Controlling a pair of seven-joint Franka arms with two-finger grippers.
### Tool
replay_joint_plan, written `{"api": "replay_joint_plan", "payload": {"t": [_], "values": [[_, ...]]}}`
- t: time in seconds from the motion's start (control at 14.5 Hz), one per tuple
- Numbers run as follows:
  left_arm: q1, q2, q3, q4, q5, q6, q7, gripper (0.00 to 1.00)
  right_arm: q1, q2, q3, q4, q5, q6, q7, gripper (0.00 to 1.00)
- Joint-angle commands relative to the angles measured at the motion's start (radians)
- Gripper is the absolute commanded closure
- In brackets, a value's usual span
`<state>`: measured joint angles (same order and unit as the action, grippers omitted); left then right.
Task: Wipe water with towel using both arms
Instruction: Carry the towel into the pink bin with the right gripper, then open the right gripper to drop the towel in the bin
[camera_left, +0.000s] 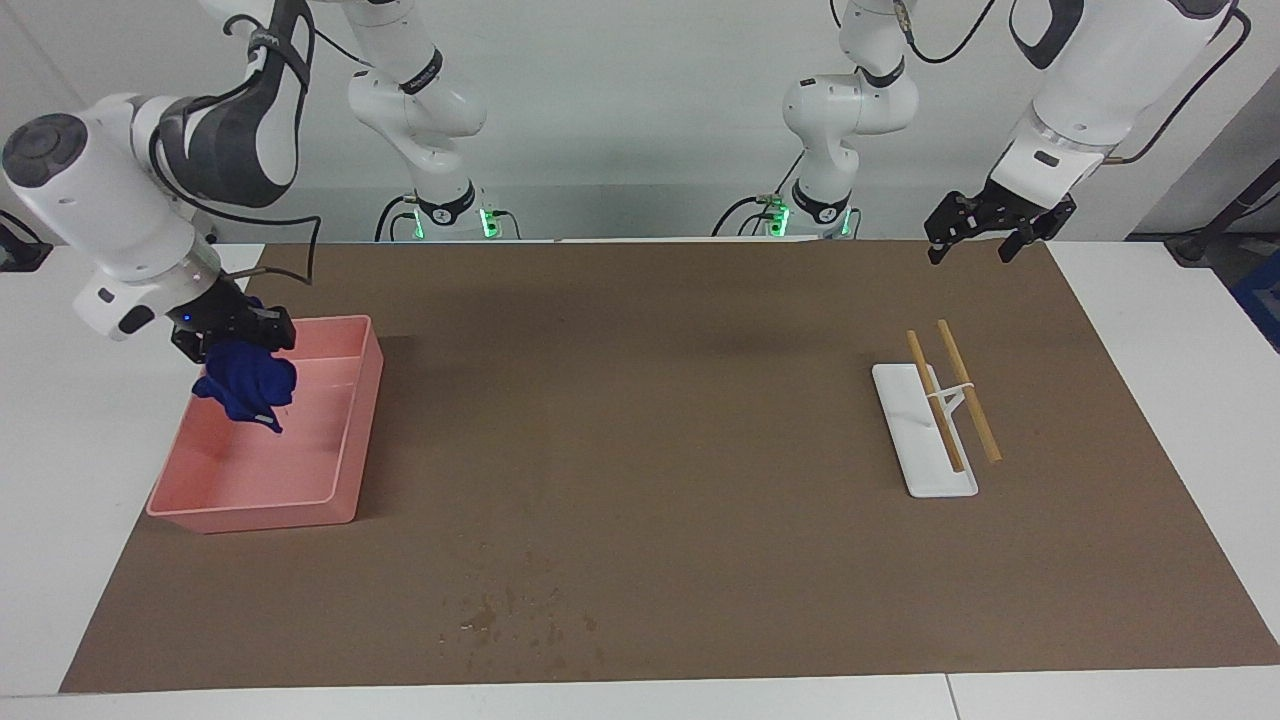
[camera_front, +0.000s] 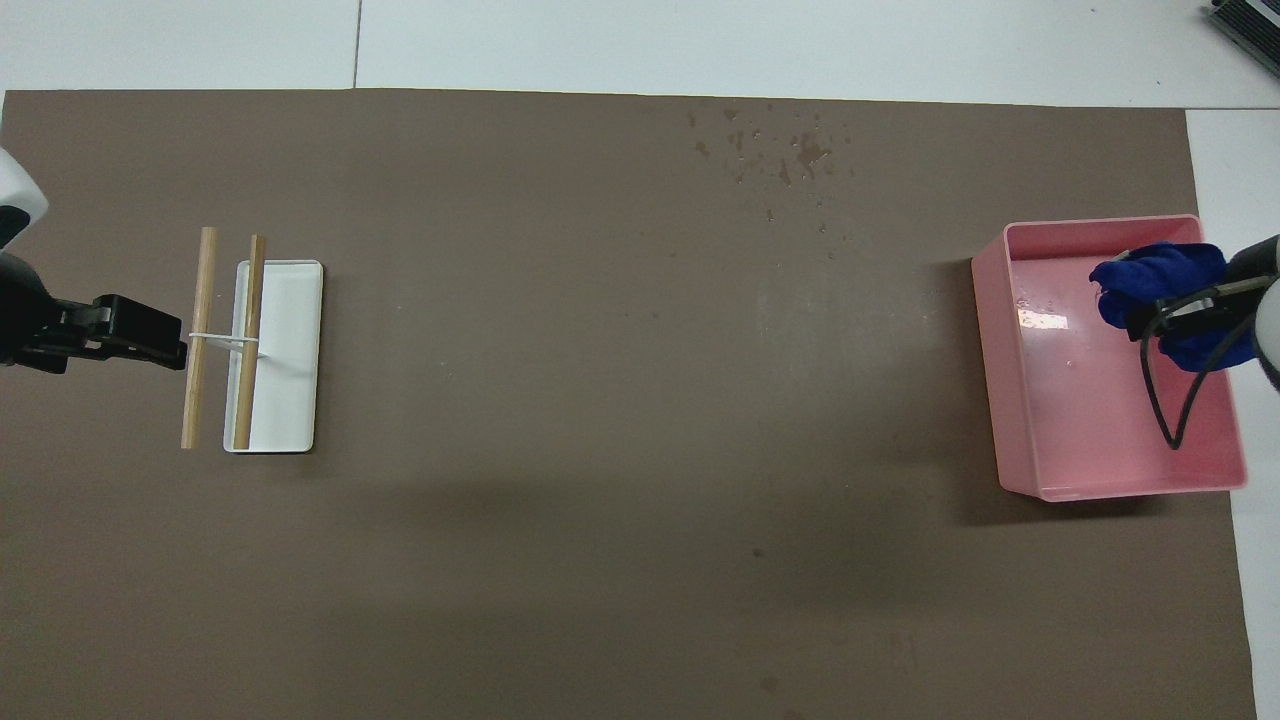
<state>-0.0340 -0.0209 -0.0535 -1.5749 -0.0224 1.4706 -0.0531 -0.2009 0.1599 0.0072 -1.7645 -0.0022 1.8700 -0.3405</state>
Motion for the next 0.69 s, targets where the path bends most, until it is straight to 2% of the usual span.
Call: {"api": "replay_joint_plan", "payload": {"t": [0.0,0.21,0.28,0.34,0.48,0.62], "values": [[0.002,-0.016,0.003,-0.014,-0.004,-0.010,0.007,0.00,-0.003,-0.005,0.013,-0.160,-0.028,0.205,-0.011,1.00],[0.002,-0.016,0.003,-0.014,-0.004,-0.012,0.006,0.00,-0.009,-0.007,0.013,-0.173,-0.028,0.212,-0.011,0.97],[0.002,-0.016,0.003,-0.014,-0.004,-0.010,0.007,0.00,-0.009,-0.007,0.013,-0.171,-0.028,0.206,-0.018,0.55],[0.002,-0.016,0.003,-0.014,-0.004,-0.010,0.007,0.00,-0.009,-0.008,0.014,-0.171,-0.027,0.202,-0.037,0.01],[0.002,-0.016,0.003,-0.014,-0.004,-0.012,0.007,0.00,-0.011,-0.014,0.014,-0.156,-0.028,0.173,-0.041,0.00],[0.002,-0.016,0.003,-0.014,-0.004,-0.012,0.007,0.00,0.003,-0.060,0.020,-0.086,-0.027,0.054,-0.032,0.00]]}}
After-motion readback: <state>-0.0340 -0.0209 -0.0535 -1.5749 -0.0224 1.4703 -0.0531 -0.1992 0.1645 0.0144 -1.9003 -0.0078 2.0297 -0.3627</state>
